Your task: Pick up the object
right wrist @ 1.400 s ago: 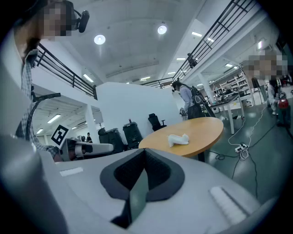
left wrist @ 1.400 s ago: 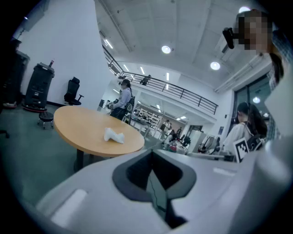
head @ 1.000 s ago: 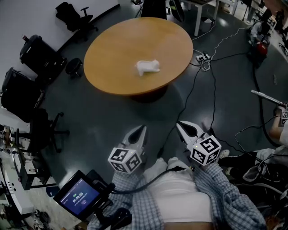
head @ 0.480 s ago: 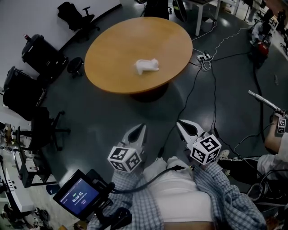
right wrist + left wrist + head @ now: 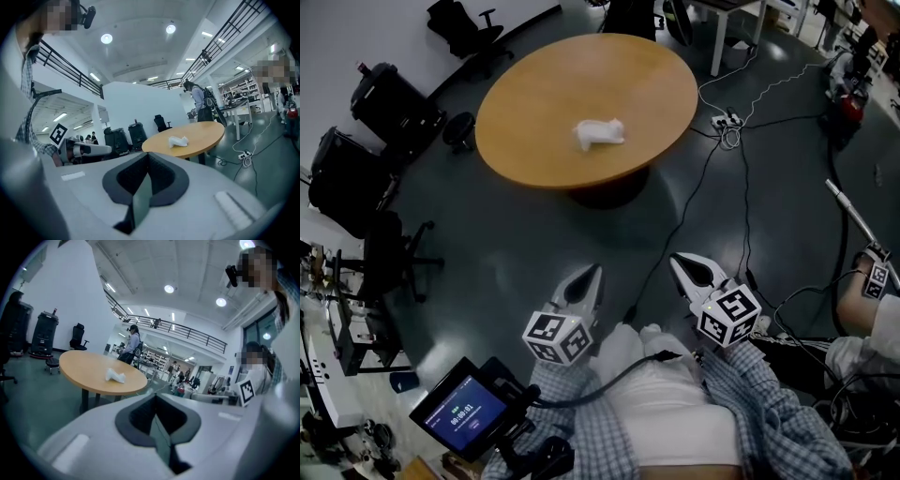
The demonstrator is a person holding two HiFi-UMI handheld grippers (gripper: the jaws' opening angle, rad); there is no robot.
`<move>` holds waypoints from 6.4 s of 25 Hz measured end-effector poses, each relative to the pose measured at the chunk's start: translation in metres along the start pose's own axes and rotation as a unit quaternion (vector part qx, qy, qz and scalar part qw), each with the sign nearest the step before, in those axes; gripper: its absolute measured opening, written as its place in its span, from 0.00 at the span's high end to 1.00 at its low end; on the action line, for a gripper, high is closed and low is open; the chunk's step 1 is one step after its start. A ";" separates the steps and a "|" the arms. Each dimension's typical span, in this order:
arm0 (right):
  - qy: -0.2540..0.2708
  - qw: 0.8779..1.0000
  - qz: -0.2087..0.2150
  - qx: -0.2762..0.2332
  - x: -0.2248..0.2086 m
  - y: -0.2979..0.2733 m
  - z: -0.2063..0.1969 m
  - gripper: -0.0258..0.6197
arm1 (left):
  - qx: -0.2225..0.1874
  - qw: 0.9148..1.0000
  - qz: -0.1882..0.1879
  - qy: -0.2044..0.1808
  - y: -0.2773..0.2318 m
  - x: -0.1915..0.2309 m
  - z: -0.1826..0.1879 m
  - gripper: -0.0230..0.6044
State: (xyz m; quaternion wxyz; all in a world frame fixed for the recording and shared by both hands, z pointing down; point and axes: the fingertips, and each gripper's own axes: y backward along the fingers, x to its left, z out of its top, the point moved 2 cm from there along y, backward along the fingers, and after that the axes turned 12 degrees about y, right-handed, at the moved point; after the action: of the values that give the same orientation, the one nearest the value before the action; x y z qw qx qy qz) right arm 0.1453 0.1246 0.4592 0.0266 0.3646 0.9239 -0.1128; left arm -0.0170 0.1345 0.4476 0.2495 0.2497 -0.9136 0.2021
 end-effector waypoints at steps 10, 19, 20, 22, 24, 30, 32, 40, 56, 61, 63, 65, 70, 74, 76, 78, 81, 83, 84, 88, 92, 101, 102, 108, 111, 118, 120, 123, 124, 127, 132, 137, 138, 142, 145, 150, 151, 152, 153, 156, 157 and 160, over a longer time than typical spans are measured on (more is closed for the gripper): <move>-0.005 1.000 -0.005 0.001 -0.002 0.001 -0.008 0.96 | 0.001 1.000 0.009 -0.014 0.004 -0.001 0.001 0.96; 0.015 1.000 -0.004 0.006 -0.010 -0.008 -0.008 0.96 | -0.004 1.000 0.011 -0.019 -0.005 0.003 0.005 0.96; 0.020 1.000 -0.003 0.008 -0.012 -0.013 -0.007 0.96 | -0.007 1.000 0.009 -0.017 -0.009 0.006 0.007 0.96; 0.026 1.000 -0.003 0.014 -0.022 -0.031 -0.005 0.96 | -0.010 1.000 0.006 -0.011 -0.025 0.019 0.015 0.96; 0.031 0.999 -0.004 0.019 -0.035 -0.055 -0.002 0.96 | -0.013 1.000 0.004 -0.005 -0.045 0.035 0.027 0.96; 0.019 0.999 -0.020 0.029 -0.072 -0.114 0.020 0.96 | 0.007 1.000 -0.005 -0.005 -0.093 0.073 0.062 0.96; -0.006 0.999 -0.026 0.031 -0.082 -0.137 0.024 0.97 | 0.016 1.000 -0.007 -0.003 -0.107 0.088 0.076 0.96; -0.046 0.997 0.013 0.065 -0.094 -0.225 0.027 0.81 | 0.043 0.999 -0.021 0.001 -0.155 0.140 0.125 0.96; 0.128 0.974 0.013 0.188 -0.155 -0.344 0.021 0.82 | 0.057 0.998 -0.007 0.039 -0.193 0.198 0.162 0.96; 0.271 0.911 0.147 0.273 -0.160 -0.376 0.008 0.59 | 0.046 0.998 0.023 0.047 -0.191 0.210 0.166 0.96; 0.328 0.872 0.205 0.300 -0.159 -0.389 0.003 0.50 | 0.038 0.997 0.037 0.050 -0.189 0.217 0.169 0.96; 0.358 0.841 0.252 0.319 -0.158 -0.401 -0.003 0.43 | 0.028 0.997 0.050 0.058 -0.187 0.223 0.173 0.96; 0.389 0.784 0.328 0.357 -0.150 -0.426 -0.021 0.35 | 0.022 0.995 0.077 0.067 -0.185 0.231 0.174 0.96; 0.407 0.752 0.357 0.376 -0.144 -0.440 -0.039 0.32 | 0.016 0.993 0.095 0.074 -0.183 0.236 0.172 0.96; 0.413 0.739 0.370 0.382 -0.144 -0.443 -0.049 0.32 | 0.013 0.992 0.103 0.076 -0.185 0.238 0.169 0.96; 0.418 0.730 0.379 0.386 -0.144 -0.444 -0.057 0.31 | 0.010 0.991 0.111 0.079 -0.187 0.239 0.165 0.96; 0.430 0.723 0.380 0.385 -0.144 -0.447 -0.062 0.32 | 0.008 0.989 0.119 0.082 -0.187 0.241 0.162 0.96; 0.434 0.720 0.381 0.384 -0.143 -0.448 -0.064 0.31 | 0.008 0.989 0.122 0.083 -0.187 0.242 0.160 0.96; 0.435 0.718 0.383 0.385 -0.142 -0.449 -0.065 0.30 | 0.008 0.989 0.122 0.084 -0.188 0.242 0.160 0.96; 0.439 0.707 0.388 0.396 -0.140 -0.452 -0.074 0.28 | 0.008 0.989 0.124 0.084 -0.189 0.241 0.161 0.96; 0.434 0.712 0.390 0.390 -0.139 -0.454 -0.074 0.27 | 0.007 0.988 0.129 0.087 -0.189 0.242 0.161 0.96; 0.397 0.751 0.378 0.368 -0.133 -0.455 -0.058 0.27 | 0.006 0.988 0.126 0.084 -0.191 0.243 0.166 0.96; 0.395 0.757 0.374 0.362 -0.130 -0.456 -0.052 0.27 | 0.006 0.989 0.124 0.083 -0.190 0.244 0.167 0.96; 0.363 0.819 0.323 0.306 -0.129 -0.460 -0.001 0.27 | 0.005 0.992 0.101 0.069 -0.195 0.240 0.182 0.96; 0.314 0.866 0.288 0.264 -0.133 -0.459 0.032 0.27 | 0.003 0.995 0.085 0.056 -0.202 0.234 0.192 0.96; 0.132 0.962 0.206 0.123 -0.155 -0.440 0.107 0.27 | -0.002 0.998 0.054 0.022 -0.221 0.220 0.213 0.96; 0.065 0.977 0.189 0.080 -0.160 -0.431 0.125 0.27 | -0.004 0.999 0.049 0.015 -0.226 0.216 0.216 0.96; -0.035 0.986 0.164 0.019 -0.174 -0.417 0.142 0.27 | -0.009 0.999 0.042 0.010 -0.235 0.209 0.218 0.96; -0.066 0.985 0.157 0.001 -0.178 -0.413 0.146 0.27 | -0.011 0.999 0.039 0.011 -0.237 0.207 0.219 0.96; -0.155 0.977 0.138 -0.047 -0.185 -0.404 0.157 0.27 | -0.013 0.999 0.035 0.011 -0.238 0.206 0.224 0.96; -0.276 0.946 0.119 -0.124 -0.200 -0.394 0.164 0.27 | -0.009 0.999 0.035 0.005 -0.239 0.205 0.225 0.96; -0.314 0.930 0.116 -0.149 -0.211 -0.385 0.155 0.27 | -0.007 0.999 0.035 0.001 -0.242 0.203 0.218 0.96; -0.319 0.929 0.115 -0.151 -0.211 -0.384 0.155 0.27 | -0.007 0.999 0.034 0.001 -0.243 0.203 0.218 0.96; -0.325 0.926 0.116 -0.151 -0.209 -0.387 0.158 0.27 | -0.005 0.999 0.033 0.002 -0.241 0.204 0.222 0.96; -0.328 0.925 0.117 -0.150 -0.206 -0.388 0.162 0.27 | -0.004 0.999 0.033 0.002 -0.239 0.204 0.228 0.96; -0.334 0.923 0.118 -0.152 -0.207 -0.386 0.161 0.27 | -0.005 0.999 0.034 0.001 -0.238 0.202 0.229 0.96; -0.334 0.922 0.119 -0.152 -0.208 -0.385 0.159 0.27 | -0.005 0.999 0.034 0.000 -0.240 0.201 0.227 0.96; -0.334 0.922 0.121 -0.153 -0.210 -0.383 0.157 0.27 | -0.005 0.999 0.035 -0.001 -0.242 0.200 0.224 0.96; -0.335 0.922 0.122 -0.153 -0.212 -0.382 0.155 0.27 | -0.005 0.999 0.035 -0.001 -0.243 0.199 0.222 0.96; -0.335 0.922 0.124 -0.153 -0.213 -0.382 0.153 0.27 | -0.005 0.999 0.036 -0.002 -0.245 0.199 0.219 0.96; -0.335 0.922 0.124 -0.153 -0.213 -0.382 0.153 0.27 | -0.005 0.999 0.036 -0.001 -0.245 0.199 0.219 0.96; -0.334 0.922 0.124 -0.151 -0.210 -0.382 0.154 0.27 | -0.005 0.999 0.036 -0.001 -0.242 0.199 0.221 0.96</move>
State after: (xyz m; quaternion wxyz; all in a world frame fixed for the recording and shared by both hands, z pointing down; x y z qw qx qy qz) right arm 0.0339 -0.3213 0.4089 0.4025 0.4094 0.8146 -0.0826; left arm -0.1104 -0.2371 0.4425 0.2420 0.2156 -0.9233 0.2059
